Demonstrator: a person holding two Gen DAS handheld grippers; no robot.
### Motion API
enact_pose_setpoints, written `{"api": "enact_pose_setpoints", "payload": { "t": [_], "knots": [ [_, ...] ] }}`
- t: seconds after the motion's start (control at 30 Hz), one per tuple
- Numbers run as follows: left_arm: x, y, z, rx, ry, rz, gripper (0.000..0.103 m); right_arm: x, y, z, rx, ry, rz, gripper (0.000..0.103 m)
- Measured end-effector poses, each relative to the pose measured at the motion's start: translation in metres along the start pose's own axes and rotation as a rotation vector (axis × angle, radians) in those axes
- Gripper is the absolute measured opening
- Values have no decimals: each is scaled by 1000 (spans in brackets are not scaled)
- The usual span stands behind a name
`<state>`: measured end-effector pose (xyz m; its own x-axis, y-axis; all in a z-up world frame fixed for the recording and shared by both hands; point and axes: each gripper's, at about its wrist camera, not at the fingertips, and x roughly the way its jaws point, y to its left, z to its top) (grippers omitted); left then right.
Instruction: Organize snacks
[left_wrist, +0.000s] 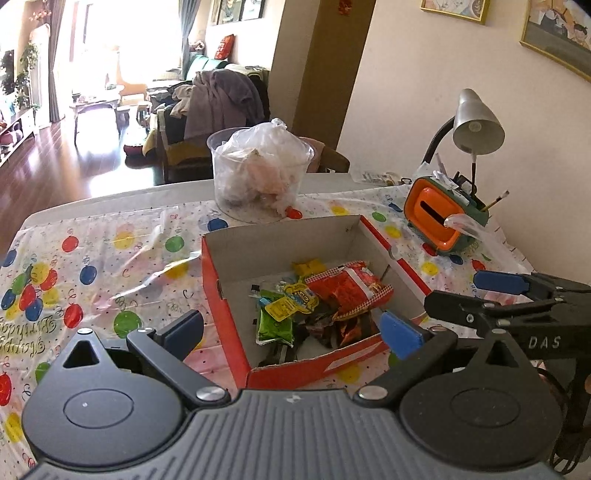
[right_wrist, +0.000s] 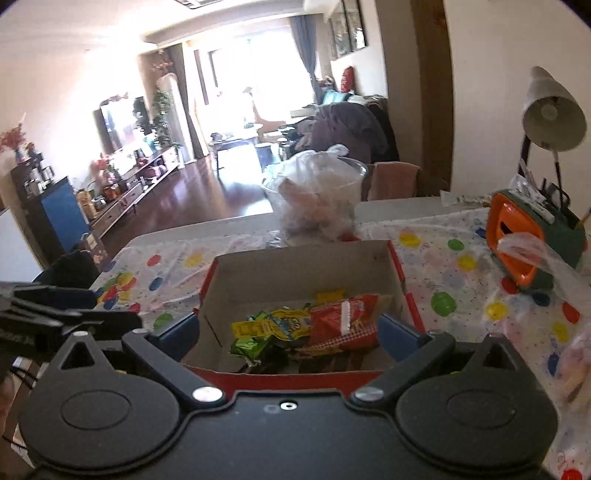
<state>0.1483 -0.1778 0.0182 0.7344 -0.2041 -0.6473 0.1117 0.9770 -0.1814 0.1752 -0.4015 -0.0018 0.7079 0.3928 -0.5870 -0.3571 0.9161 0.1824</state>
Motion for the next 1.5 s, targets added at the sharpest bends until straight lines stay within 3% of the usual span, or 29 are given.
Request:
{"api": "enact_pose_setpoints", "payload": {
  "t": [0.93, 1.5],
  "knots": [
    [-5, -6, -2, -20, -34, 34, 103, -4, 0, -5, -3, -15, -47, 103],
    [0, -5, -4, -37, -41, 60, 103, -2, 9, 0, -5, -23, -30, 103]
  ]
}}
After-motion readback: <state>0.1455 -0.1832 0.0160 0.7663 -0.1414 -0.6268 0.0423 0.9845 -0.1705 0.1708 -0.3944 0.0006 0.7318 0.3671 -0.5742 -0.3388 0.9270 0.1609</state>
